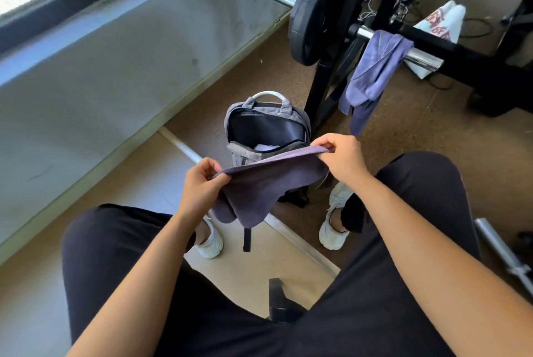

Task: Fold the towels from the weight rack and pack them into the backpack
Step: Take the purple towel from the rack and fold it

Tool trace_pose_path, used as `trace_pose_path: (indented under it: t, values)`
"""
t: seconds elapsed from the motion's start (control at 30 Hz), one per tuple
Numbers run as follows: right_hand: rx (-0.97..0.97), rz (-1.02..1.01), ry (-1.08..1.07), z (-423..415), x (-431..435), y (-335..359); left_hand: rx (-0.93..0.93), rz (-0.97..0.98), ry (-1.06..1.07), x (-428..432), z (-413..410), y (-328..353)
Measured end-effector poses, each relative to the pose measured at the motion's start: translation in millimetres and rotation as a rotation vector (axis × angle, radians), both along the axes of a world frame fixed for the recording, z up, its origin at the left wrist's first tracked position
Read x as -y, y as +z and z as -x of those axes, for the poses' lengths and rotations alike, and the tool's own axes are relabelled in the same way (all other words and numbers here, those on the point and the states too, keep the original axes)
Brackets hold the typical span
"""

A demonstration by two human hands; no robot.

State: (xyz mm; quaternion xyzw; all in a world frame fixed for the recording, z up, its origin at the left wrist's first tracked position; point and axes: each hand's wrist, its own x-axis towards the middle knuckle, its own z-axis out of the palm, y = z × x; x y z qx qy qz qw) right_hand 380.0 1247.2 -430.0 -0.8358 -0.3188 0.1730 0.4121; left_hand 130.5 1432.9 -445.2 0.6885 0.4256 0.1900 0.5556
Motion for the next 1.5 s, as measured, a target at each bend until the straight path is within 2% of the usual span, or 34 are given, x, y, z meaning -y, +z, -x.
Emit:
trace_pose_path:
  t: [0.13,0.27,0.43,0.57,0.7,0.8,0.93,1.0,1.07,1.17,1.23,1.3,1.37,1.43,1.5]
  values:
    - [-0.185,-0.046,0.063,-9,9,16,-0.298,-0.152,-0.124,-9,2,-24]
    - [-0.202,-0.195,-0.118,-11,9,21,-0.545,-0.208,-0.187,-10,1,-39]
    - [-0.124,-0.246,-0.402,-22,11,21,-0.588,-0.190,-0.202,-10,0,-45]
    - [-0.063,-0.179,-0.484,-35,16,15,-0.612,-0.160,-0.270,-8,1,-47]
    - [-0.037,-0.237,-0.565,-44,19,7,-0.709,-0.154,-0.250,-13,5,-53]
    - [-0.059,-0.231,-0.638,-51,23,4,-0.758,-0.121,-0.239,-14,8,-56]
    - [-0.219,-0.241,-0.680,-51,22,5,-0.794,-0.089,-0.221,-19,11,-59]
    - [-0.299,-0.186,-0.688,-52,20,3,-0.726,-0.032,-0.187,-17,11,-58]
    - [-0.374,-0.122,-0.665,-48,19,2,-0.583,0.111,-0.131,-12,7,-54]
    - [-0.266,0.049,-0.508,-39,19,2,-0.384,0.347,0.013,-3,-3,-38]
    - [-0.240,0.132,-0.426,-32,16,2,-0.257,0.594,0.094,-2,-6,-25]
    - [-0.430,0.058,-0.430,-23,12,5,-0.120,0.756,0.130,-1,-7,-15]
    - [-0.692,-0.091,-0.419,-11,9,4,-0.070,0.758,0.111,2,-8,-8]
    - [-0.875,-0.200,-0.283,5,5,3,-0.029,0.752,0.037,11,-10,0]
    - [-0.983,-0.208,-0.094,24,4,7,0.055,0.761,-0.056,24,-14,7]
